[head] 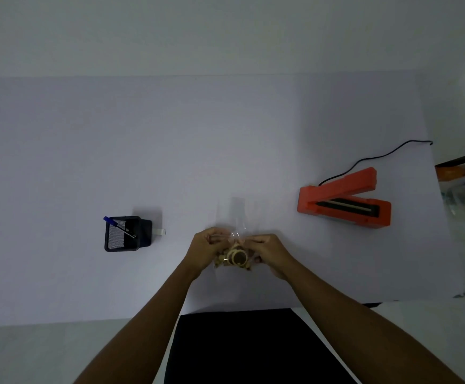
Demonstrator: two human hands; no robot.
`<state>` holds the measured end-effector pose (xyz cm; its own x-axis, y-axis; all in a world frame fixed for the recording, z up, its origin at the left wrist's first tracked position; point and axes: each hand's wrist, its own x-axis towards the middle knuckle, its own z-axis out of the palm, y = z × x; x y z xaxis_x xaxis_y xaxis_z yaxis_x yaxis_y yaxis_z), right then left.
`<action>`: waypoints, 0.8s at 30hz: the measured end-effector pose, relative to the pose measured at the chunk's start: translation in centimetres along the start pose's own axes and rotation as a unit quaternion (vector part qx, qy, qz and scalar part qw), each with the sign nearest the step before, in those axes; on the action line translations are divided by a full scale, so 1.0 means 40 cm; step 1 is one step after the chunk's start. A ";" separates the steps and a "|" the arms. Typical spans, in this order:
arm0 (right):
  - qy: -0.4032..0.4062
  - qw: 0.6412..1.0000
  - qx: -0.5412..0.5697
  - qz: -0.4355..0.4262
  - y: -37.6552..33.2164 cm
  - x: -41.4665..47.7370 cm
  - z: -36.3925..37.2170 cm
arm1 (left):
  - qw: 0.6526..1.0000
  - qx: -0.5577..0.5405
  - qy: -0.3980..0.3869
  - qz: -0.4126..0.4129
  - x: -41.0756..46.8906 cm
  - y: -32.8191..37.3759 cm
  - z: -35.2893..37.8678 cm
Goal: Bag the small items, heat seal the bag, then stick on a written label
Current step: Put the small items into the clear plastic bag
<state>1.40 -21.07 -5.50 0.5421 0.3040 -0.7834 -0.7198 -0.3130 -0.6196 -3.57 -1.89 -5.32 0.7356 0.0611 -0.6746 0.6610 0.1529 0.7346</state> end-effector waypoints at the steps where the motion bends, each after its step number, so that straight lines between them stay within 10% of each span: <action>1: -0.001 1.000 0.001 -0.002 -0.001 -0.001 -0.002 | 1.000 0.000 0.009 0.001 0.002 0.001 -0.001; 24: 0.010 0.999 -0.033 0.019 0.005 0.010 -0.038 | 0.990 0.128 0.049 0.014 0.023 -0.031 -0.034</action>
<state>2.12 -22.40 -6.01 0.5233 0.2735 -0.8071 -0.7105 -0.3829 -0.5904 -3.90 -0.69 -6.96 0.7451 0.1582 -0.6480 0.6652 -0.1044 0.7393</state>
